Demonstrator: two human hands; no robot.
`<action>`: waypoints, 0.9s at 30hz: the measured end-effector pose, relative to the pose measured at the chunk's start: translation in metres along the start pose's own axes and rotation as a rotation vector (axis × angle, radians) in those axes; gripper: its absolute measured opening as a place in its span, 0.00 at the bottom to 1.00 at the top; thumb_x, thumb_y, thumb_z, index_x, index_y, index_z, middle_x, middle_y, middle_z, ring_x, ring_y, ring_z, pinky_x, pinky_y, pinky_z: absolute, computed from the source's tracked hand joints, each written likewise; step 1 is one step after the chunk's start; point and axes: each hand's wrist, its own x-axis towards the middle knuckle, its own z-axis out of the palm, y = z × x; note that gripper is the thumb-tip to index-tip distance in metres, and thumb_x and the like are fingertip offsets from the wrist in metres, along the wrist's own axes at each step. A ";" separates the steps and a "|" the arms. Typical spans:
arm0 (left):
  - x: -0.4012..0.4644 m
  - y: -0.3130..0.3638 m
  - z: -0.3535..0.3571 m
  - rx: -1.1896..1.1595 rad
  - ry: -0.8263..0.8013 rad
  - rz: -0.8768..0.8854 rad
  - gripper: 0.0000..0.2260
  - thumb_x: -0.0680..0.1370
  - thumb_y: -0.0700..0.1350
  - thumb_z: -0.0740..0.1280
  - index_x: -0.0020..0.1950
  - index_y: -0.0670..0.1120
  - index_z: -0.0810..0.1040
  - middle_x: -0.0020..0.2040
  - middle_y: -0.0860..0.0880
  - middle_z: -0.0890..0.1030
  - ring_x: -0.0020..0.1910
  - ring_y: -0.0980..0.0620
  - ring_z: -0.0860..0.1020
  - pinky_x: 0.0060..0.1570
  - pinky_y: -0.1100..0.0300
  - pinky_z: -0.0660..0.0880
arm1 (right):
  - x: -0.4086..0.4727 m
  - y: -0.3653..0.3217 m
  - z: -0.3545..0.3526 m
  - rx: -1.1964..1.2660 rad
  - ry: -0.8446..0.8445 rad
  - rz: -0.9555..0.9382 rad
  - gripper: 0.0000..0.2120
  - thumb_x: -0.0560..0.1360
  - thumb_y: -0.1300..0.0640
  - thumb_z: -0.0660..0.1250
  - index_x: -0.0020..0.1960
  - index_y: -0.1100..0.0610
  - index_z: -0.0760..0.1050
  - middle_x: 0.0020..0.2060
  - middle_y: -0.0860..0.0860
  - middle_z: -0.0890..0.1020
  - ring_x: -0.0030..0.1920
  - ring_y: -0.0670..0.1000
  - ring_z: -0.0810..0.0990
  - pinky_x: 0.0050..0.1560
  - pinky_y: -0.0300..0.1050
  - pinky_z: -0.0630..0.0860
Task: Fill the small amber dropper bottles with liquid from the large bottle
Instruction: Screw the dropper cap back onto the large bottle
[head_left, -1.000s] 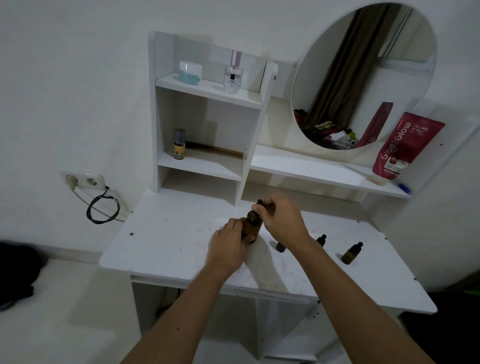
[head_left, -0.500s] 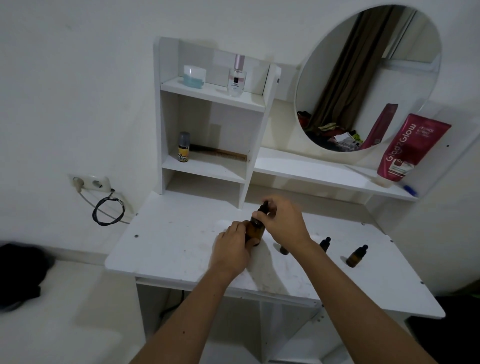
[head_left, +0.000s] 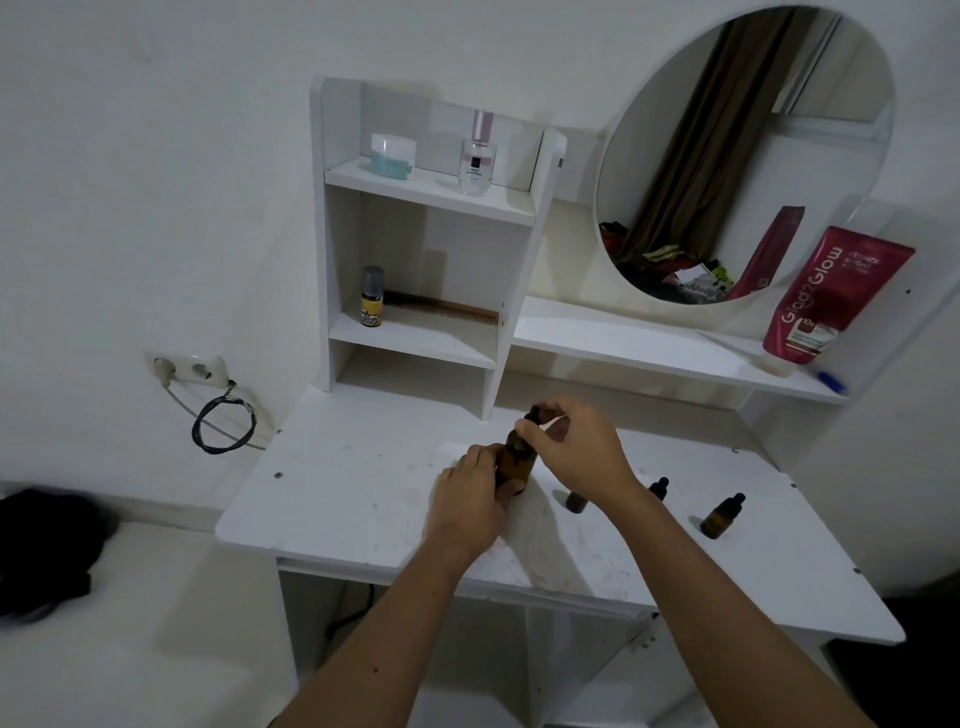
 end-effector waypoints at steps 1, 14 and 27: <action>0.000 -0.001 0.000 0.007 0.000 0.004 0.17 0.83 0.54 0.63 0.70 0.50 0.72 0.63 0.51 0.77 0.57 0.48 0.78 0.62 0.52 0.74 | -0.001 0.000 0.000 0.005 -0.013 -0.011 0.13 0.78 0.47 0.73 0.58 0.52 0.80 0.47 0.46 0.84 0.44 0.44 0.82 0.42 0.34 0.75; 0.000 -0.001 0.003 0.013 0.029 0.012 0.16 0.83 0.54 0.64 0.69 0.52 0.71 0.63 0.52 0.78 0.56 0.51 0.78 0.61 0.55 0.74 | -0.003 0.010 0.002 0.018 0.024 0.049 0.11 0.75 0.47 0.76 0.51 0.53 0.80 0.44 0.46 0.84 0.44 0.45 0.82 0.46 0.43 0.81; 0.002 -0.003 0.006 0.021 0.029 -0.023 0.17 0.82 0.55 0.66 0.69 0.53 0.71 0.63 0.53 0.78 0.56 0.52 0.78 0.61 0.55 0.75 | 0.001 0.010 -0.002 0.072 0.020 0.063 0.13 0.76 0.44 0.74 0.57 0.50 0.80 0.49 0.44 0.84 0.44 0.42 0.81 0.42 0.34 0.75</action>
